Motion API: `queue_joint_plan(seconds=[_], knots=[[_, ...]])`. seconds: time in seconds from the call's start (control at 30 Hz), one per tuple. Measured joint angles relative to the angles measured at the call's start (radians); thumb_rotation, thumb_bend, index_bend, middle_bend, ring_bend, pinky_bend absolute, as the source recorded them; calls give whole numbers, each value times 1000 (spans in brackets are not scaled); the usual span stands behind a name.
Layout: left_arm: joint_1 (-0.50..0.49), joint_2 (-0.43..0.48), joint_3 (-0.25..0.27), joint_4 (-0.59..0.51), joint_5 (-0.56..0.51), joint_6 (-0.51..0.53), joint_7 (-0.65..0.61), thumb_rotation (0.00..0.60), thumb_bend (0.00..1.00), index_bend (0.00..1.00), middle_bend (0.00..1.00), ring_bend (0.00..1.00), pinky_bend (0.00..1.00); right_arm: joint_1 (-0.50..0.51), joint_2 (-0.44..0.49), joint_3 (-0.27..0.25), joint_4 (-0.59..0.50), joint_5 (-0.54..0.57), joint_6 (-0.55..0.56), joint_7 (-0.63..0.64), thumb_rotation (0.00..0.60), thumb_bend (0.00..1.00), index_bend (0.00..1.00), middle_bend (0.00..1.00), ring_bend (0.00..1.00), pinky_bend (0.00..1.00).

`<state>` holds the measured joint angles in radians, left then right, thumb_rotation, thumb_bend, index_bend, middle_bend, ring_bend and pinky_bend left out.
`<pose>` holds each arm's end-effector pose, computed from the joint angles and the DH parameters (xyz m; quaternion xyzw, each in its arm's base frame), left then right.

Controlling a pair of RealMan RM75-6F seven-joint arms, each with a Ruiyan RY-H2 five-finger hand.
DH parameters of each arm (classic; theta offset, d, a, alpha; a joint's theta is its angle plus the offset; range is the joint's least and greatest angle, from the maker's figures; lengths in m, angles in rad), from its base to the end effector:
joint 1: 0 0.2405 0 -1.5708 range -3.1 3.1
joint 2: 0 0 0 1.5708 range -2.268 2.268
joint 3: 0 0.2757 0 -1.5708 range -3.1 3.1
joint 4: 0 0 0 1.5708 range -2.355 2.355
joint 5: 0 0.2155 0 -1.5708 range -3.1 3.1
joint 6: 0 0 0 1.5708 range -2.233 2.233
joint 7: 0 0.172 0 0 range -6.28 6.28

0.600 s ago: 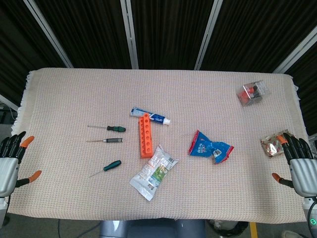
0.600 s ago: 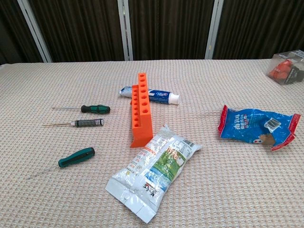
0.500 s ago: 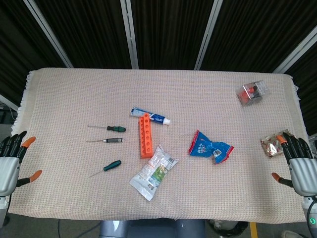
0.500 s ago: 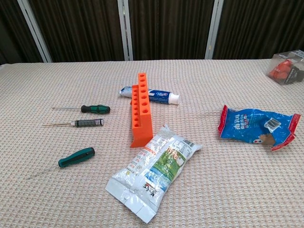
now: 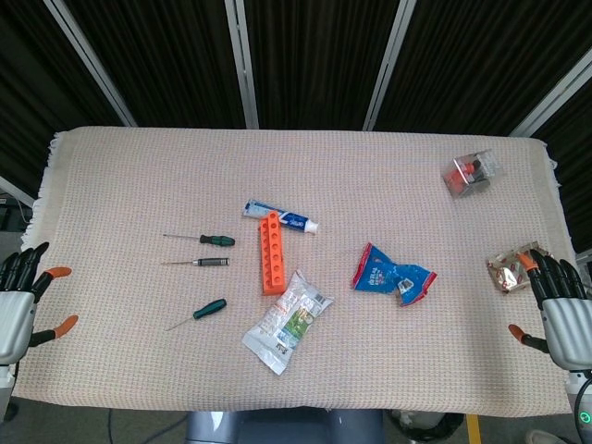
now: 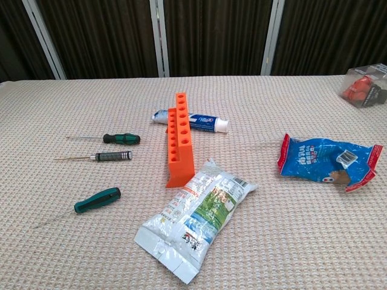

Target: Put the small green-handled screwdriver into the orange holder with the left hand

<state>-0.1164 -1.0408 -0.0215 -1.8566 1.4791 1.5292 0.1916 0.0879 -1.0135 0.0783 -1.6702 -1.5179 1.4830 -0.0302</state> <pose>-0.2826 0.2100 0.1708 -0.6010 -0.3724 -0.3893 0.5904 -0.3187 -0.2174 0.1955 0.6096 -0.3506 0.3807 0.6004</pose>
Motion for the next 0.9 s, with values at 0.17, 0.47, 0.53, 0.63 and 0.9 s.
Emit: queue_joint_plan(seconds=[0.17, 0.47, 0.53, 0.63, 0.9], knots=[[-9, -5, -12, -3, -3, -15, 8, 600, 138, 337, 37, 0, 0, -1, 0, 2, 3, 7, 1, 2, 600, 0, 38, 0, 0, 0], [-75, -22, -46, 12, -55, -127, 32, 600, 280, 407, 71, 0, 0, 2, -1, 5, 17, 21, -9, 18, 600, 0, 48, 0, 0, 0], [-98, -24, -56, 13, -68, -163, 36, 600, 295, 414, 74, 0, 0, 1, -2, 5, 20, 22, -8, 21, 600, 0, 49, 0, 0, 0], [-151, -37, -77, 27, -101, -238, 55, 600, 294, 404, 74, 0, 0, 0, -3, 3, 26, 24, -10, 28, 600, 0, 50, 0, 0, 0], [-339, -116, -148, 129, -302, -472, 186, 600, 222, 373, 64, 0, 0, -6, -2, 2, 30, 28, -5, 34, 600, 0, 60, 0, 0, 0]])
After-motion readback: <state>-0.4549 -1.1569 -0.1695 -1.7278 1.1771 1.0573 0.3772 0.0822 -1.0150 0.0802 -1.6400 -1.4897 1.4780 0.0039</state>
